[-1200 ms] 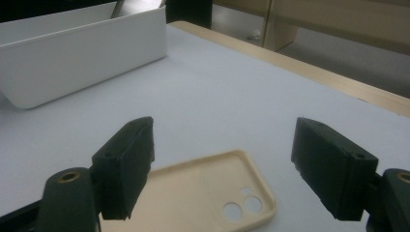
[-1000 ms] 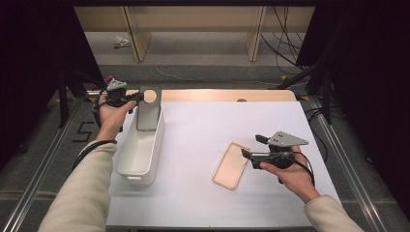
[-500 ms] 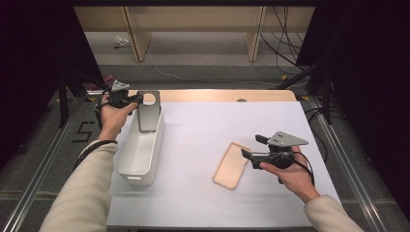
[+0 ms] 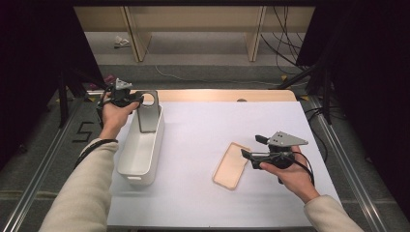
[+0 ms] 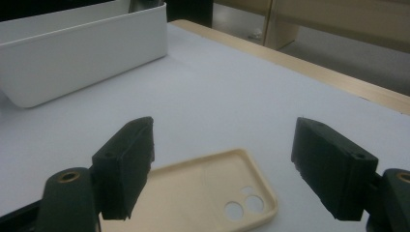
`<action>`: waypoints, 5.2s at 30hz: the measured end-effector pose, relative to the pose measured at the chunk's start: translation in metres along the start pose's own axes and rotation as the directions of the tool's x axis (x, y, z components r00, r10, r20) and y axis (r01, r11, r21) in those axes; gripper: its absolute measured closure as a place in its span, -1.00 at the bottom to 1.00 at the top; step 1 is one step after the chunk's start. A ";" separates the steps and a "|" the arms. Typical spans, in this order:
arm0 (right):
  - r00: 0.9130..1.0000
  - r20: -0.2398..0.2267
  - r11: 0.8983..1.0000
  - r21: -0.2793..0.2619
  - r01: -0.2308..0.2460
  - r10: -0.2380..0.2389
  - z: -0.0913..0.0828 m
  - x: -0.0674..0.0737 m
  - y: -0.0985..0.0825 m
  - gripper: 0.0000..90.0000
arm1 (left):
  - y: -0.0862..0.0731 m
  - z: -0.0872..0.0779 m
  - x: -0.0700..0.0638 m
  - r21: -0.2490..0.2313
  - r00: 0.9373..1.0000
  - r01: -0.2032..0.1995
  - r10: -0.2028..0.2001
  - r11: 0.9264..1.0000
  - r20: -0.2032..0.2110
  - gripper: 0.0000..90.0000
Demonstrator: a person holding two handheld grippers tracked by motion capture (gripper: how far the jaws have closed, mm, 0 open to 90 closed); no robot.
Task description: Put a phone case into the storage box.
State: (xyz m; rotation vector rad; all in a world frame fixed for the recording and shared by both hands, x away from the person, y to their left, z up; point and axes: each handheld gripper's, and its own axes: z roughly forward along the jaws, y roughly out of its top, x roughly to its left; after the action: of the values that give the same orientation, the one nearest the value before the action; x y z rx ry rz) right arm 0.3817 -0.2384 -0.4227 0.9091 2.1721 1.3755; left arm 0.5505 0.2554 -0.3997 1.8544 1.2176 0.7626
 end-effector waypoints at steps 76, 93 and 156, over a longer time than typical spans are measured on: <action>0.996 -0.086 0.966 0.259 0.014 0.009 0.016 0.019 -0.008 1.00 | -0.091 -0.148 -0.111 -0.110 0.972 0.004 0.022 0.994 0.232 -0.73; 0.990 -0.140 0.893 0.446 0.053 0.011 0.040 0.034 -0.019 1.00 | -0.092 -0.146 -0.111 -0.102 0.974 -0.007 0.030 0.995 0.224 -0.69; 0.974 -0.153 0.858 0.465 0.219 -0.165 0.023 0.014 -0.012 0.35 | -0.096 -0.135 -0.120 -0.062 0.959 -0.119 0.131 0.991 0.250 -0.66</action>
State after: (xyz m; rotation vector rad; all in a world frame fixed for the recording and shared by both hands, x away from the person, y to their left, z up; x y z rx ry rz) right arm 0.3832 -0.2170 -0.4431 0.7593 2.6689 0.8135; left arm 0.3531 0.2045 -0.4187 1.9371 0.9205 0.5934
